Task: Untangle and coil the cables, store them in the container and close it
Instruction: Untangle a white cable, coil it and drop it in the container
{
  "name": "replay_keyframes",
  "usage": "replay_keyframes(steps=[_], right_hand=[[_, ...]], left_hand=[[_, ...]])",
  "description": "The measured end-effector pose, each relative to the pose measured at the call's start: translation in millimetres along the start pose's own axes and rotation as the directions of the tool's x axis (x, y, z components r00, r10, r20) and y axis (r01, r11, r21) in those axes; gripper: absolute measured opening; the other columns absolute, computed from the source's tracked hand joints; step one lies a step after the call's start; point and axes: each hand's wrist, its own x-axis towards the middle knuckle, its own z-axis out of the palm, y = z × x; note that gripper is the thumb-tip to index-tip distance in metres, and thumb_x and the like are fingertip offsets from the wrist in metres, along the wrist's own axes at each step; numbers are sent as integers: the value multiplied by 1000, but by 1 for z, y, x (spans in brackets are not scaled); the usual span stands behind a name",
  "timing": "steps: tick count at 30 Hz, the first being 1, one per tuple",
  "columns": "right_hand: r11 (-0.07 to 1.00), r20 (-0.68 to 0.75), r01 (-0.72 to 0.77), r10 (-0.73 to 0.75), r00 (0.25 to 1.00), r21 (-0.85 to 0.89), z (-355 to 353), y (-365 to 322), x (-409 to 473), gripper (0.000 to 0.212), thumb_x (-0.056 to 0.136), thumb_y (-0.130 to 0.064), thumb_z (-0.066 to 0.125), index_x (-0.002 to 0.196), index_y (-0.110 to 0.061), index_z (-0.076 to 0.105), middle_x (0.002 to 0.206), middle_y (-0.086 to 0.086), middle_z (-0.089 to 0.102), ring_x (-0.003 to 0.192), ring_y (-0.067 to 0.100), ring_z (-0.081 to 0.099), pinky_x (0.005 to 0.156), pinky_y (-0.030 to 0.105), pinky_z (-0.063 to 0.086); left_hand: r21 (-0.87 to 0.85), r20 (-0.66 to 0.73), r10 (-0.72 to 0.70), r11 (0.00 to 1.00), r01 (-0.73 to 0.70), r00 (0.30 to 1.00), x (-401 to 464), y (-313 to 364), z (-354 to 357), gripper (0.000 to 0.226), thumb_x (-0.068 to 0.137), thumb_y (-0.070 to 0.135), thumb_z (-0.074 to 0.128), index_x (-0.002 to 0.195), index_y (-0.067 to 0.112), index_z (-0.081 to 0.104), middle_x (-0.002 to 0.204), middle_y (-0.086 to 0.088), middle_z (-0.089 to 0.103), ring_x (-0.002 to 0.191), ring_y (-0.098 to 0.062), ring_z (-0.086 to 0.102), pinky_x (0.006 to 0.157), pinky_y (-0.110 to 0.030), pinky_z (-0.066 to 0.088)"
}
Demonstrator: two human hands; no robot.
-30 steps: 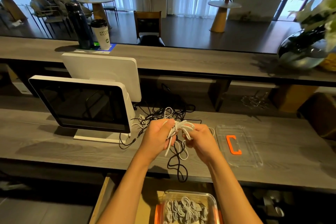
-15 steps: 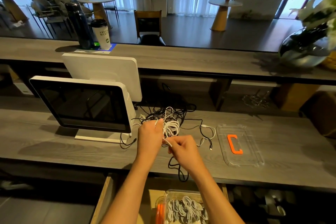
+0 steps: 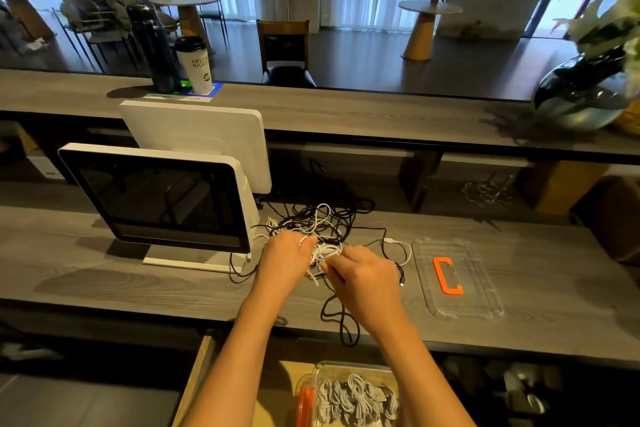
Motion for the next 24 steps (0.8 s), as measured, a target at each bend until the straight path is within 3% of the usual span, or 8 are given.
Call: replay_keyframes(steps=[4, 6, 8, 10, 13, 16, 18, 24], right_hand=[[995, -109, 98, -100, 989, -26, 4, 4, -4, 26, 94, -27, 56, 73, -16, 66, 68, -4, 56, 63, 13, 47, 51, 22, 28], [993, -142, 116, -116, 983, -7, 6, 4, -7, 24, 95, -26, 60, 75, -15, 67, 71, -3, 58, 66, 14, 46, 52, 23, 32], [993, -189, 120, -114, 975, 20, 8, 5, -8, 23, 94, -27, 63, 77, -13, 69, 76, -1, 62, 71, 16, 50, 54, 26, 41], [987, -226, 145, -127, 966, 63, 9, 7, -7, 21, 93, -27, 65, 81, -12, 73, 89, 1, 70, 86, 18, 59, 67, 26, 49], [955, -127, 173, -146, 981, 240, 10, 12, -7, 19, 95, -26, 65, 86, -11, 73, 101, 0, 73, 96, 13, 64, 81, 24, 53], [952, 49, 80, -99, 994, 295, 8, 16, -9, 25, 99, -36, 57, 87, -18, 70, 82, -8, 68, 74, 6, 61, 64, 26, 53], [956, 69, 54, -77, 995, 289, 3, 17, -7, 26, 99, -39, 54, 86, -22, 68, 70, -12, 63, 61, 3, 55, 54, 24, 50], [951, 154, -91, 47, 987, 296, -4, 16, -2, 40, 101, -56, 33, 97, -23, 55, 65, -9, 68, 52, 7, 61, 50, 29, 52]], left_hand=[[52, 74, -46, 998, 42, 996, 1, 1, -4, 47, 102, 32, 52, 59, 14, 47, 54, 0, 53, 42, -5, 52, 44, -21, 29], [52, 89, -66, 997, 61, 994, 1, 1, -5, 45, 102, 31, 52, 60, 14, 48, 53, 0, 55, 38, -1, 53, 41, -17, 30], [-3, 110, -97, 995, 98, 989, 0, 1, -6, 43, 103, 29, 50, 64, 12, 52, 52, -1, 56, 37, -3, 54, 42, -18, 36], [-111, 169, -151, 979, 171, 974, -1, 1, -6, 39, 104, 26, 49, 71, 6, 59, 53, -5, 58, 32, -6, 50, 37, -18, 37], [-224, 226, -169, 949, 220, 959, -1, -1, -5, 40, 104, 24, 47, 75, 2, 64, 53, -10, 61, 33, -13, 48, 37, -19, 37], [-252, 227, -155, 944, 212, 962, -2, -2, -4, 39, 103, 23, 48, 75, 3, 65, 54, -10, 62, 34, -12, 48, 38, -21, 38], [-273, 227, -136, 942, 197, 964, -4, -3, -2, 39, 103, 23, 49, 73, 5, 65, 54, -9, 62, 35, -12, 48, 40, -22, 39], [-270, 173, -100, 952, 145, 980, -5, 1, -1, 39, 103, 27, 49, 78, 3, 68, 58, -10, 65, 34, -10, 48, 41, -23, 41]])
